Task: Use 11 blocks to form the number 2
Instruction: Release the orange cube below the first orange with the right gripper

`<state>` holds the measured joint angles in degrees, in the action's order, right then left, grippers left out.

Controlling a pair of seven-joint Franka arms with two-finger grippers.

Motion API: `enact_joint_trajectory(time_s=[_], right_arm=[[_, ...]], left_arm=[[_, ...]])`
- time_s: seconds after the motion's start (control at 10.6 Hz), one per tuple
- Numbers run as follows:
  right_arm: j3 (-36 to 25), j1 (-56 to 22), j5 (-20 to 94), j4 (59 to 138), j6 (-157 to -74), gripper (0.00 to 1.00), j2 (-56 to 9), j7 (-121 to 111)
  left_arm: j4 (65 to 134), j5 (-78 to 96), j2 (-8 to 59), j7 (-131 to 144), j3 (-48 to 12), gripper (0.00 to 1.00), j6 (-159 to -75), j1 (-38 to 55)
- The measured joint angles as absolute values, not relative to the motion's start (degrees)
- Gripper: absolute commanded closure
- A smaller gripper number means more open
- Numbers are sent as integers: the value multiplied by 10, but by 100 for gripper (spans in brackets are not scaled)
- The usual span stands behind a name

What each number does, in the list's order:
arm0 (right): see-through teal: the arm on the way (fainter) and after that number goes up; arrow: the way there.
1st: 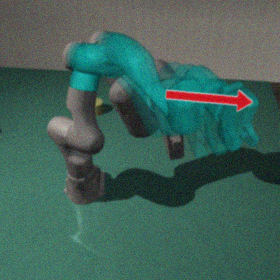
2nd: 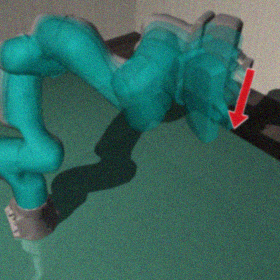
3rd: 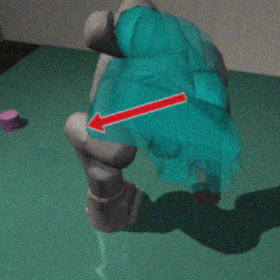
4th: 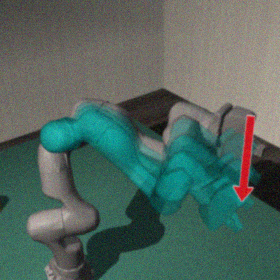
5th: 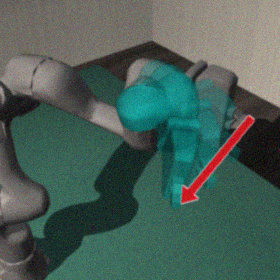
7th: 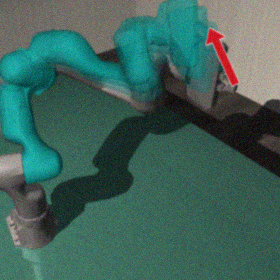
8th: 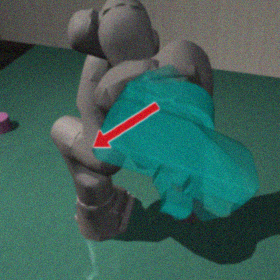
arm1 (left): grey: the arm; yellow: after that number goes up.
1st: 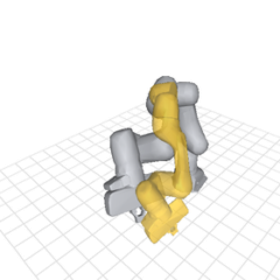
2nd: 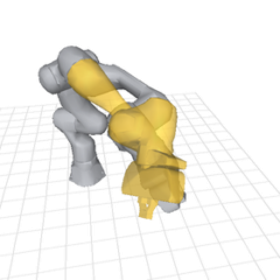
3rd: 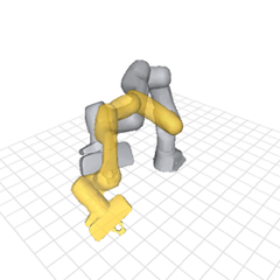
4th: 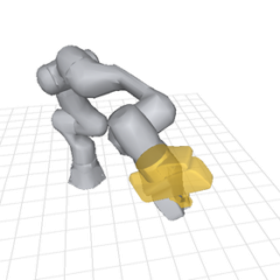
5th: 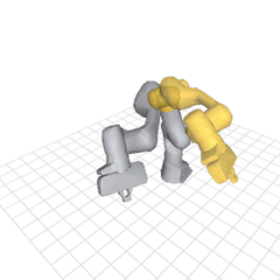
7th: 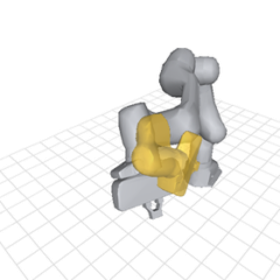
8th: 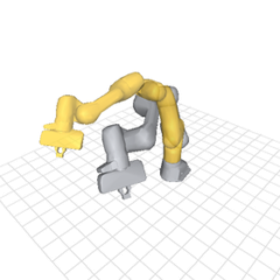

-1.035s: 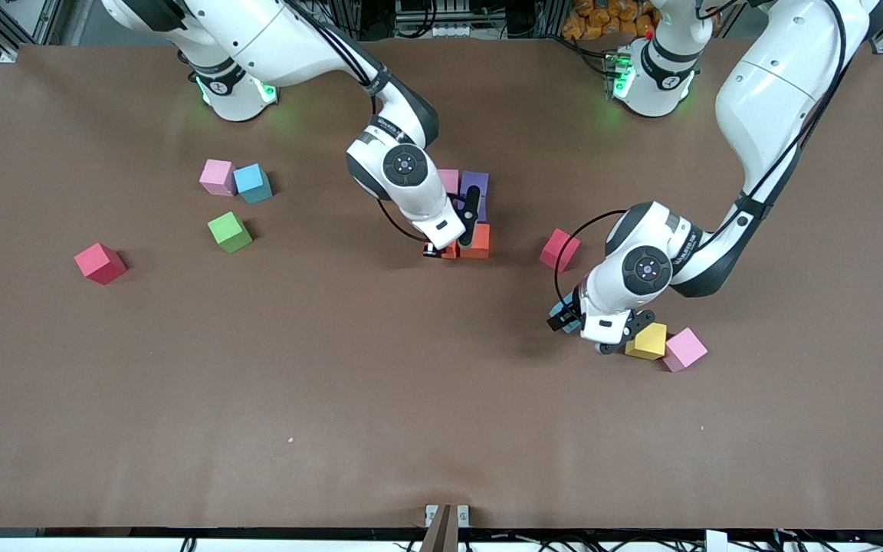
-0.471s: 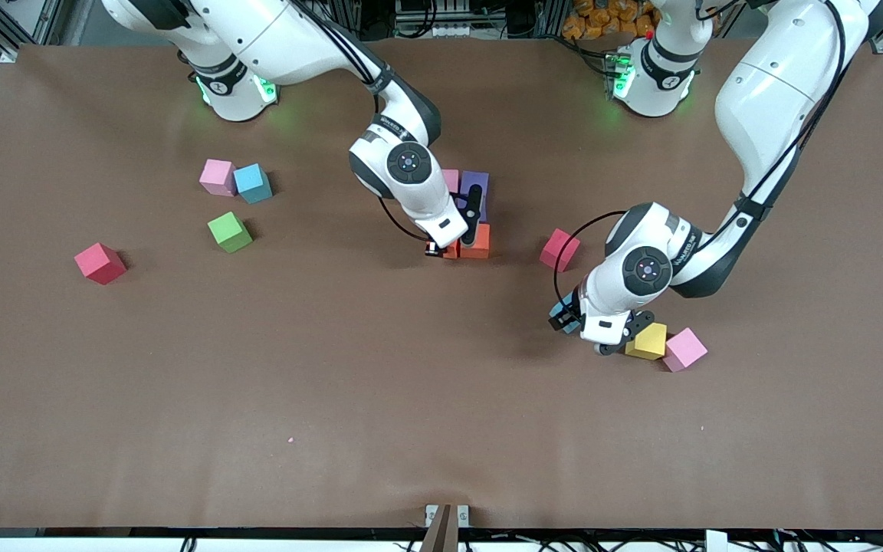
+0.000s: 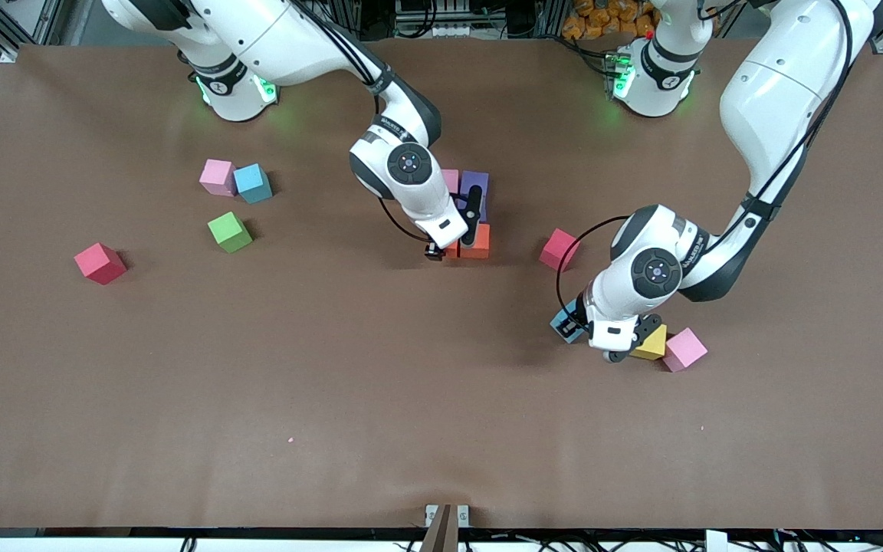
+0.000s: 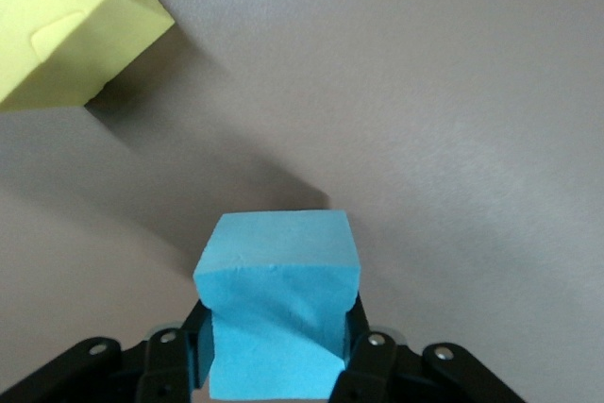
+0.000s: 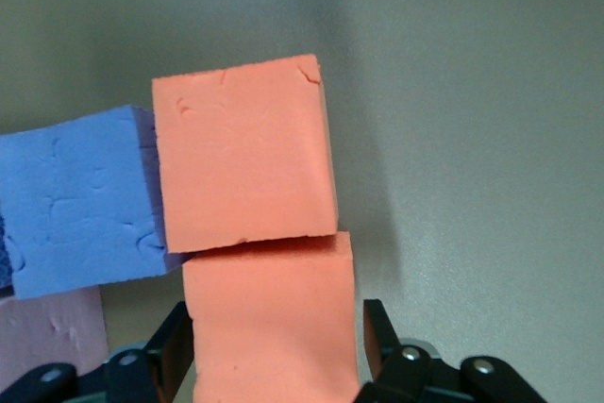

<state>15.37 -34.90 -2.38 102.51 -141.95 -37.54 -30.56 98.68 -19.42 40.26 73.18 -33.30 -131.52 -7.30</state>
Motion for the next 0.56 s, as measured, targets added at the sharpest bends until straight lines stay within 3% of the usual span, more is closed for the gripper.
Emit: enact_joint_trajectory(time_s=[0.09, 0.19, 0.56], right_arm=[[153, -349, -24, 1025, -1420, 17, -376, -306], [153, -349, -24, 1024, -1420, 5, -376, -306], [150, -349, -24, 1012, -1420, 0, -374, -305]], left_arm=[[981, -194, 403, 748, -334, 50, -1315, -72], [977, -194, 403, 763, -335, 50, -1315, -71], [966, -194, 400, 822, -340, 51, -1315, -61]])
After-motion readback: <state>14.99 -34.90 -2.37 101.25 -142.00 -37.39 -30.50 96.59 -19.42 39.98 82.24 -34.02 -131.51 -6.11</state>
